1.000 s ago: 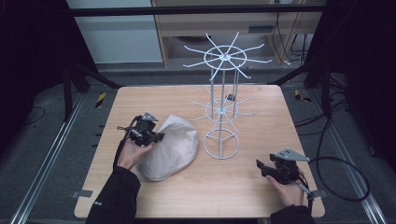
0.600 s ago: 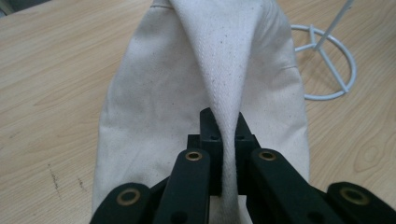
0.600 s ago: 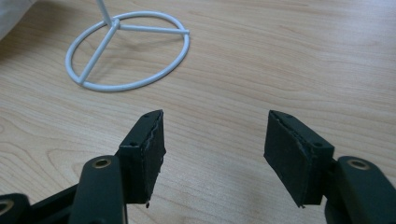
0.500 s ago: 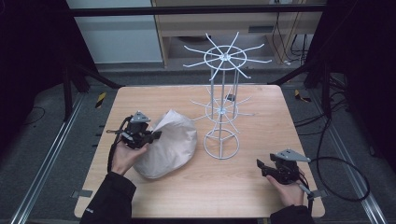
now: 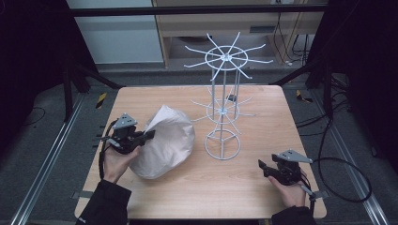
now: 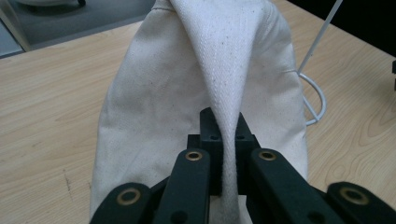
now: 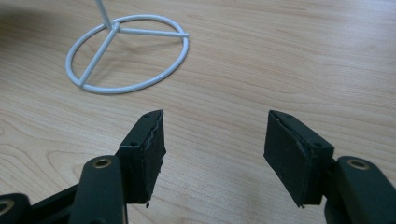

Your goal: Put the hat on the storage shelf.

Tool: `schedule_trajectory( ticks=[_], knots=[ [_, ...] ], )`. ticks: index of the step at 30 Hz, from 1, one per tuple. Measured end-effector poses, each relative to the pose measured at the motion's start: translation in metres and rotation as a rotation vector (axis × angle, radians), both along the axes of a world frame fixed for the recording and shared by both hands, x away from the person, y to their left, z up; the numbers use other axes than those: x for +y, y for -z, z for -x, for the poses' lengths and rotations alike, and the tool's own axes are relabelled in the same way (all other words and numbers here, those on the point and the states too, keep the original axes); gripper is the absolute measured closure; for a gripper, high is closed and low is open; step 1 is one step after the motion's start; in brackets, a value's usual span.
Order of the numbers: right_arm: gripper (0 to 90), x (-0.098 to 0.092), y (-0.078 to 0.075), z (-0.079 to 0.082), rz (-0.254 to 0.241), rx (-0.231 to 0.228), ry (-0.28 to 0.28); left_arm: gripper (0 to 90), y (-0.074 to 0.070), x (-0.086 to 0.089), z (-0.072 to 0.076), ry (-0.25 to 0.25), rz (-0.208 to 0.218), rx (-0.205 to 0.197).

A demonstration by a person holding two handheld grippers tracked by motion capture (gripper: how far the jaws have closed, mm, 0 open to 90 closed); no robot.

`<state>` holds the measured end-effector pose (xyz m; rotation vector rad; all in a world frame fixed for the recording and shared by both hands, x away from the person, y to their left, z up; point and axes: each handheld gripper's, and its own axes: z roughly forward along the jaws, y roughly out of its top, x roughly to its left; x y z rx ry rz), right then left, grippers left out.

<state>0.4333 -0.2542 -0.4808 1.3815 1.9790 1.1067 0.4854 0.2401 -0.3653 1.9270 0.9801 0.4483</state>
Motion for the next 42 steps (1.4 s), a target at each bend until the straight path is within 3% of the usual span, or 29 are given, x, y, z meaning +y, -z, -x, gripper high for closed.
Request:
schedule_trajectory(
  ticks=[19,27,42],
  knots=[
    [38.2,0.000,-0.001,0.001,0.002,-0.011,-0.002,88.2,-0.014,0.018,0.021,-0.049,0.079,-0.113],
    [37.9,0.000,-0.002,0.002,-0.004,-0.010,0.003,88.2,-0.024,0.025,0.031,-0.076,0.132,-0.170],
    [37.9,-0.001,-0.002,0.001,-0.003,-0.010,0.003,88.2,-0.037,0.032,0.044,-0.093,0.199,-0.257]
  ],
)
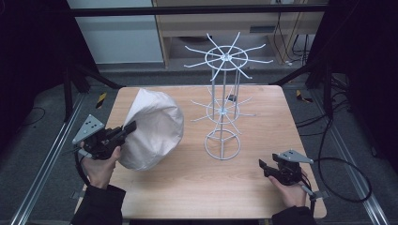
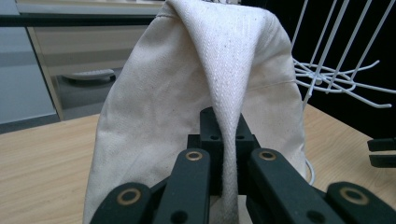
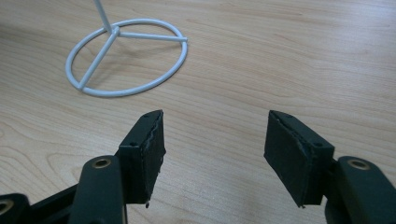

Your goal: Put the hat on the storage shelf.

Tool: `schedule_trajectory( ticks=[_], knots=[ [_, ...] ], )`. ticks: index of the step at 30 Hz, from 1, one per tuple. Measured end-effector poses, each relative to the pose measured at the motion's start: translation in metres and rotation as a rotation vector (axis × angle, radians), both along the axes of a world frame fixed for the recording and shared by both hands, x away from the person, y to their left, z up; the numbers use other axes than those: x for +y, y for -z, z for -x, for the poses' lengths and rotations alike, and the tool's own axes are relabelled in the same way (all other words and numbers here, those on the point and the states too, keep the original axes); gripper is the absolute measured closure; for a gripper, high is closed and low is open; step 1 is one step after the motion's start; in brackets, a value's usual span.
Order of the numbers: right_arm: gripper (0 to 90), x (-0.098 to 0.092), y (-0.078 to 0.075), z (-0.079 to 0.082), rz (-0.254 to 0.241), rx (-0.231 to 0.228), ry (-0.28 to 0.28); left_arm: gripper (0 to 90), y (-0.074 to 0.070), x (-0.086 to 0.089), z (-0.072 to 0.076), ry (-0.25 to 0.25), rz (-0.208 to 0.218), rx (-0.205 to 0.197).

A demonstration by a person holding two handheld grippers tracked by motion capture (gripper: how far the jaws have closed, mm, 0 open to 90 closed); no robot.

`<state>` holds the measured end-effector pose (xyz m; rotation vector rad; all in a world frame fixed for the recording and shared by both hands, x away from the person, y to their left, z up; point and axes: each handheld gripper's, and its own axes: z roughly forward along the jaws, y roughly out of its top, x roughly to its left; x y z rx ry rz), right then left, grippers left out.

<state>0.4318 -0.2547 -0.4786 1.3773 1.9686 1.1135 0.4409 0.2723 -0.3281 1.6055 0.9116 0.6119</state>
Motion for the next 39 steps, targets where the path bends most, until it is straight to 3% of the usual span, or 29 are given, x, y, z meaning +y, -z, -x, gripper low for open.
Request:
schedule_trajectory(
  ticks=[24,39],
  knots=[
    [35.6,0.000,0.002,-0.001,0.012,-0.013,0.007,88.2,-0.021,0.001,0.021,0.003,0.097,-0.126],
    [35.2,-0.001,0.002,-0.001,0.010,-0.014,0.008,88.2,-0.032,0.001,0.033,0.004,0.123,-0.194]
  ],
)
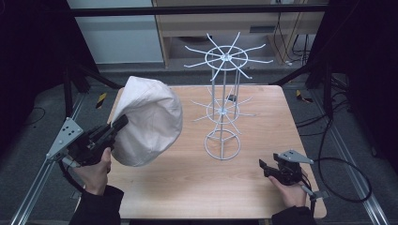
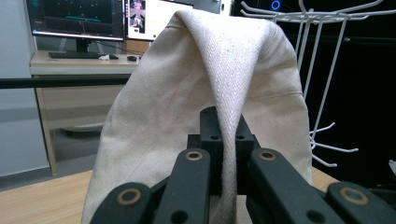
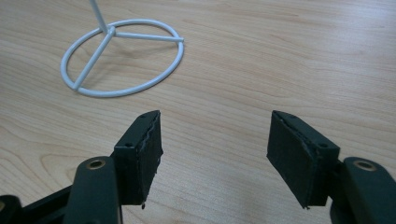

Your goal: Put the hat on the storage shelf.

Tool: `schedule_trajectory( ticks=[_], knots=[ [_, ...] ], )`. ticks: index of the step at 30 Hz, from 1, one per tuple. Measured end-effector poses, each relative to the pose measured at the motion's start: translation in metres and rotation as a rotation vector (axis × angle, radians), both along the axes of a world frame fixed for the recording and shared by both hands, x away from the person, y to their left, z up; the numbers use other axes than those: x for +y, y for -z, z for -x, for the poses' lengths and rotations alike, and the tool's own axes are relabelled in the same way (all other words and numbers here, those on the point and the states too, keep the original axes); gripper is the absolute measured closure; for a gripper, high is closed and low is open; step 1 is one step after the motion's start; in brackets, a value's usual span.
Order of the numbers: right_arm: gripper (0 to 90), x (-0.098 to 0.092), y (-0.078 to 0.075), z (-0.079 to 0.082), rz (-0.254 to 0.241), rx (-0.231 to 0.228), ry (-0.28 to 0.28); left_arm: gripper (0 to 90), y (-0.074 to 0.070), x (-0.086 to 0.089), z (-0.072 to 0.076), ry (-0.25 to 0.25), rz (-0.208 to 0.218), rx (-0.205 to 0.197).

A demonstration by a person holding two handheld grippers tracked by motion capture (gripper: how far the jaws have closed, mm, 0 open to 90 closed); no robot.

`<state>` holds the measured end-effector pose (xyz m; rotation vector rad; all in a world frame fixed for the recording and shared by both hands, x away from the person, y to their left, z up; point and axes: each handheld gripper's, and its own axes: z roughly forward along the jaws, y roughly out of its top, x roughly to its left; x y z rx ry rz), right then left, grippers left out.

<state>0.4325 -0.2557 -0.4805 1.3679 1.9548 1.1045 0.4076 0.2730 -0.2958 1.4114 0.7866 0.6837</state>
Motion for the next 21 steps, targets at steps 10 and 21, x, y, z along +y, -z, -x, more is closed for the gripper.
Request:
schedule_trajectory(
  ticks=[10,21],
  knots=[
    [35.1,-0.002,0.000,0.001,-0.007,0.004,0.008,88.2,-0.007,-0.001,0.005,0.008,0.019,-0.034],
    [35.1,-0.001,0.001,0.001,0.000,0.005,0.004,88.2,-0.016,0.003,0.008,0.001,0.065,-0.080]
  ],
)
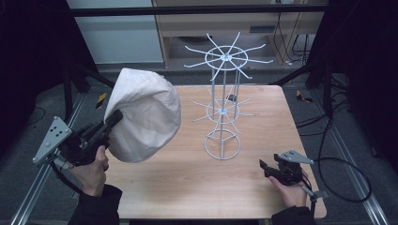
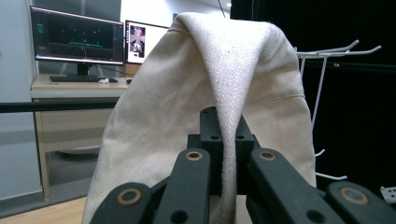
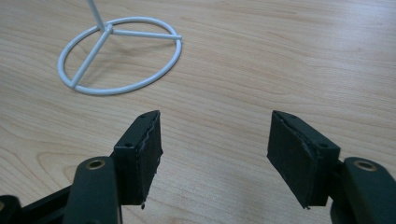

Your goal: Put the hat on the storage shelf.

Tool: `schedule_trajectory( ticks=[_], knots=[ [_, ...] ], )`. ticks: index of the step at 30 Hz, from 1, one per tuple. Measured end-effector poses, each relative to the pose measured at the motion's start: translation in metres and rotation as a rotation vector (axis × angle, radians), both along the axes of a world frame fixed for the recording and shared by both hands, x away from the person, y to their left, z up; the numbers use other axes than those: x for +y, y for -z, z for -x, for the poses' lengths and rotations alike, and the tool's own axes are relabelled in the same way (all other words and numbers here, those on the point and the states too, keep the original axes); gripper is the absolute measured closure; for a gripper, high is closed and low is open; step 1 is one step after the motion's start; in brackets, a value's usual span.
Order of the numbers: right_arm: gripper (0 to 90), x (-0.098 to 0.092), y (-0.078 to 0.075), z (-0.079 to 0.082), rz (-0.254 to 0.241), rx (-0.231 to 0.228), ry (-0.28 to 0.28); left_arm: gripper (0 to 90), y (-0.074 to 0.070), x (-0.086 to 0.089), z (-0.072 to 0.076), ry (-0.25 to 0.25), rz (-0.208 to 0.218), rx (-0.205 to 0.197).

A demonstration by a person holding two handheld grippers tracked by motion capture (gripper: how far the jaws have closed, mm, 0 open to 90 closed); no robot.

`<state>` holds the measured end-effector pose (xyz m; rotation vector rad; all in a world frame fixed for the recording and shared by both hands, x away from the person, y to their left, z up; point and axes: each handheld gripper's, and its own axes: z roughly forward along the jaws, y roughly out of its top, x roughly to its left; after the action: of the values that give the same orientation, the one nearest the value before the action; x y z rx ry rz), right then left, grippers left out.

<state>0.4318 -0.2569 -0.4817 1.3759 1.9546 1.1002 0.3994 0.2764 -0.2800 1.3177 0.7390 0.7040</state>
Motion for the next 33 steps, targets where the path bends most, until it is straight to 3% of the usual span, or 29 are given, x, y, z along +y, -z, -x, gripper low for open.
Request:
schedule_trajectory(
  ticks=[12,33],
  knots=[
    [35.2,-0.001,0.000,0.001,-0.006,0.003,0.005,88.2,-0.011,-0.001,0.003,0.003,0.034,-0.041],
    [35.3,-0.001,0.000,0.001,-0.009,0.004,0.005,88.2,-0.038,-0.019,-0.002,0.034,0.116,-0.118]
  ],
)
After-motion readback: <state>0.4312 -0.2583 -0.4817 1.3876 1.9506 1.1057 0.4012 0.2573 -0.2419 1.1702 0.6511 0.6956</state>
